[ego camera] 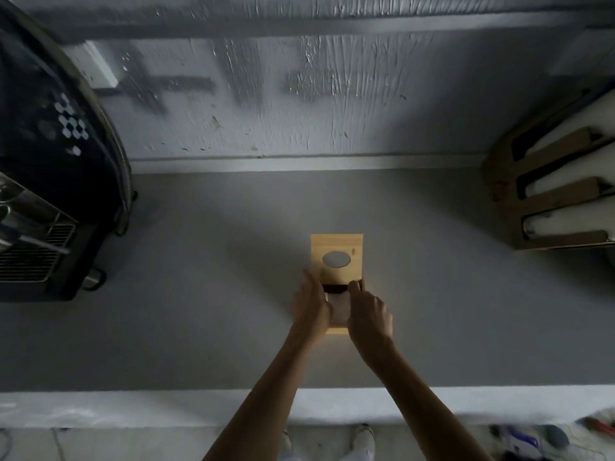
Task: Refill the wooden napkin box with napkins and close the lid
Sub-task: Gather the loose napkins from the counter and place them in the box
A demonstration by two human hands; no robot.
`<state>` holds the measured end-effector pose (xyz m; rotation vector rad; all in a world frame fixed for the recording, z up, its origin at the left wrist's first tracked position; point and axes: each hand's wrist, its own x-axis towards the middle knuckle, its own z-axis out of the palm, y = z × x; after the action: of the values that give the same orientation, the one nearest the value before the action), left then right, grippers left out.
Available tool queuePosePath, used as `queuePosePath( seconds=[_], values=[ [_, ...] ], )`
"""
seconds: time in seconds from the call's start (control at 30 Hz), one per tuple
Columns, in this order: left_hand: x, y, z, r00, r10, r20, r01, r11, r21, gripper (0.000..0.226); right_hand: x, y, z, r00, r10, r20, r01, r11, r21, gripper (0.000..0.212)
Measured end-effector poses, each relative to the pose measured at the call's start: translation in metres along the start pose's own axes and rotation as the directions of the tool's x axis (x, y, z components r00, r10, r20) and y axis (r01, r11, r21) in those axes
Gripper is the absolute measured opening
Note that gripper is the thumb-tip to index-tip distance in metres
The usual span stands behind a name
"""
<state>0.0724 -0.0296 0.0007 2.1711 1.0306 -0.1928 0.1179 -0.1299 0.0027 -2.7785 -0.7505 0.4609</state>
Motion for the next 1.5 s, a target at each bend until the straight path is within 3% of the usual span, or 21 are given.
queuePosePath(
  seconds=[0.1, 0.2, 0.3, 0.37, 0.47, 0.6, 0.77, 1.03, 1.23, 1.37, 1.5],
  values=[
    [0.002, 0.005, 0.004, 1.000, -0.008, 0.000, 0.008, 0.988, 0.157, 0.060, 0.002, -0.002, 0.002, 0.997, 0.020, 0.069, -0.016, 0.998, -0.057, 0.047],
    [-0.005, 0.000, 0.008, 1.000, -0.009, 0.023, 0.001, 0.956, 0.294, 0.069, 0.001, 0.003, 0.003, 0.999, 0.048, 0.010, -0.047, 0.999, -0.026, 0.044],
    [-0.015, -0.025, 0.012, 0.977, 0.200, -0.079, -0.149, 0.894, 0.422, 0.075, -0.002, 0.016, 0.009, 0.988, -0.042, -0.145, 0.045, 0.999, 0.021, 0.028],
    [-0.015, -0.038, 0.013, 0.956, 0.282, -0.079, -0.210, 0.847, 0.488, 0.055, -0.002, 0.024, 0.016, 0.978, -0.103, -0.184, 0.104, 0.995, -0.004, 0.026],
    [-0.010, -0.032, 0.004, 0.979, 0.204, -0.001, -0.179, 0.860, 0.479, 0.031, -0.001, 0.021, 0.022, 0.986, -0.091, -0.139, 0.088, 0.996, -0.023, 0.032],
    [-0.005, -0.020, 0.002, 0.983, 0.183, 0.021, -0.173, 0.881, 0.440, 0.038, 0.000, 0.011, 0.022, 0.997, 0.043, -0.065, -0.046, 0.998, -0.035, 0.030],
    [0.003, -0.020, 0.006, 0.988, 0.109, 0.105, -0.147, 0.858, 0.491, 0.031, 0.011, 0.018, 0.019, 0.996, 0.061, 0.070, -0.055, 0.996, -0.073, 0.019],
    [0.006, -0.020, 0.007, 0.979, 0.172, 0.109, -0.204, 0.834, 0.513, 0.025, 0.022, 0.020, 0.019, 0.998, 0.037, 0.045, -0.032, 0.995, -0.099, 0.021],
    [0.013, -0.017, 0.007, 0.982, 0.093, 0.167, -0.165, 0.851, 0.499, 0.021, 0.025, 0.019, 0.018, 0.995, 0.058, 0.081, -0.046, 0.989, -0.143, 0.026],
    [0.013, -0.022, 0.009, 0.983, 0.111, 0.145, -0.171, 0.844, 0.508, 0.021, 0.023, 0.021, 0.017, 0.997, 0.037, 0.068, -0.027, 0.989, -0.146, 0.026],
    [0.017, -0.019, 0.009, 0.982, 0.102, 0.159, -0.169, 0.850, 0.499, 0.027, 0.028, 0.022, 0.014, 0.989, 0.028, 0.142, -0.002, 0.983, -0.184, 0.029]
  ],
)
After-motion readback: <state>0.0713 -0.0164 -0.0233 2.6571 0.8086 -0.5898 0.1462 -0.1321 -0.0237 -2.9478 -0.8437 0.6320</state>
